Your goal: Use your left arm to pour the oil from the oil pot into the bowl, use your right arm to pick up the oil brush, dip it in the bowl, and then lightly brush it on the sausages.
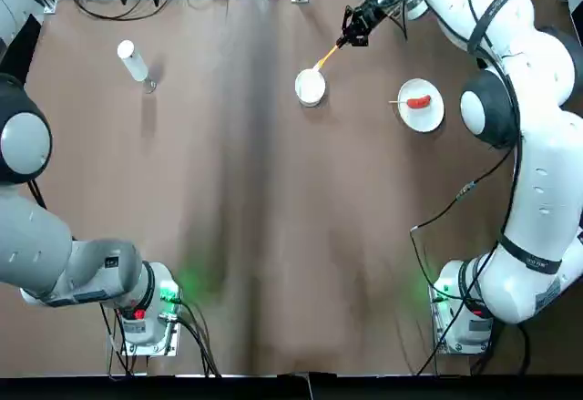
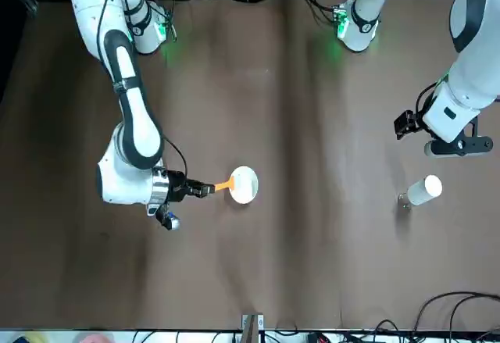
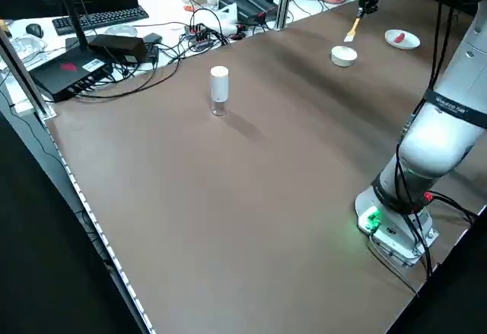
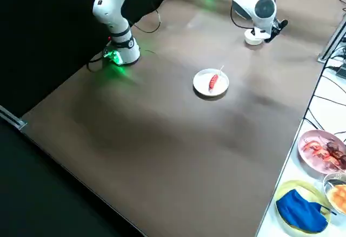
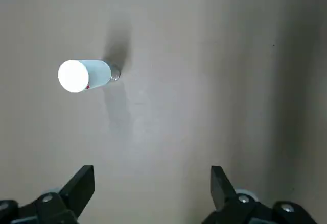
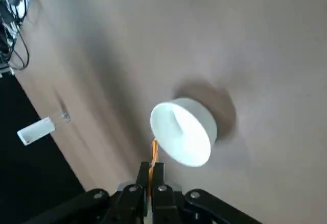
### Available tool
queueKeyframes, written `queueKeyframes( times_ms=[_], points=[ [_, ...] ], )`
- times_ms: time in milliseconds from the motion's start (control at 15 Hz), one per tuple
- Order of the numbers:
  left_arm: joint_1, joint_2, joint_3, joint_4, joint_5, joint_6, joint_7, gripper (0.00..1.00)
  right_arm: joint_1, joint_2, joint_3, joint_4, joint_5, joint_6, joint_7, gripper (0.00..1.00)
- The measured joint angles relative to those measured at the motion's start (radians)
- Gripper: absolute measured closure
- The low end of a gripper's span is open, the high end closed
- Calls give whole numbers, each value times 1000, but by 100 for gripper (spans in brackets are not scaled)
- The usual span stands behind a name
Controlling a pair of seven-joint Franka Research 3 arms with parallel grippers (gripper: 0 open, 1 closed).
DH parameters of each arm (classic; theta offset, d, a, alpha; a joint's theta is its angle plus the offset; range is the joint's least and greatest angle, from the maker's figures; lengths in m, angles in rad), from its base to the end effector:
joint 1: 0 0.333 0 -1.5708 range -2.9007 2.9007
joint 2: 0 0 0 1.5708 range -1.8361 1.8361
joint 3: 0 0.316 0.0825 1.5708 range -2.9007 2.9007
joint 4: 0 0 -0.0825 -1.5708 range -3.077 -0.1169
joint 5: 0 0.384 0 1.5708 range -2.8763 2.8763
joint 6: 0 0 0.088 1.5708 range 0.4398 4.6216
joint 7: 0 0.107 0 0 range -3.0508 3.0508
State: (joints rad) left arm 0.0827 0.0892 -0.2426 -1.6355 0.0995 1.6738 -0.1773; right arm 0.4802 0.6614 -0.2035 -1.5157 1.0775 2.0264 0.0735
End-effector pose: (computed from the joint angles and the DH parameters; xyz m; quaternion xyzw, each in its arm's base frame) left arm 0.5793 -0.0783 0.5535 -0.9990 -0.0026 0.0172 0.0421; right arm 0.6604 0.2656 0.2877 -0.9074 0.1509 0.1193 0.3736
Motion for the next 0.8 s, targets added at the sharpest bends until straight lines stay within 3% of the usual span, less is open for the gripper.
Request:
queueKeyframes(
  times_ms=[400, 800],
  points=[
    [9, 0, 1, 0, -1, 0, 0, 0, 16, 29, 13, -27, 2, 43, -33, 96],
    [10, 1, 1, 0, -1, 0, 0, 0, 34, 58, 17, -30, 77, 82, -100, 96]
  ],
)
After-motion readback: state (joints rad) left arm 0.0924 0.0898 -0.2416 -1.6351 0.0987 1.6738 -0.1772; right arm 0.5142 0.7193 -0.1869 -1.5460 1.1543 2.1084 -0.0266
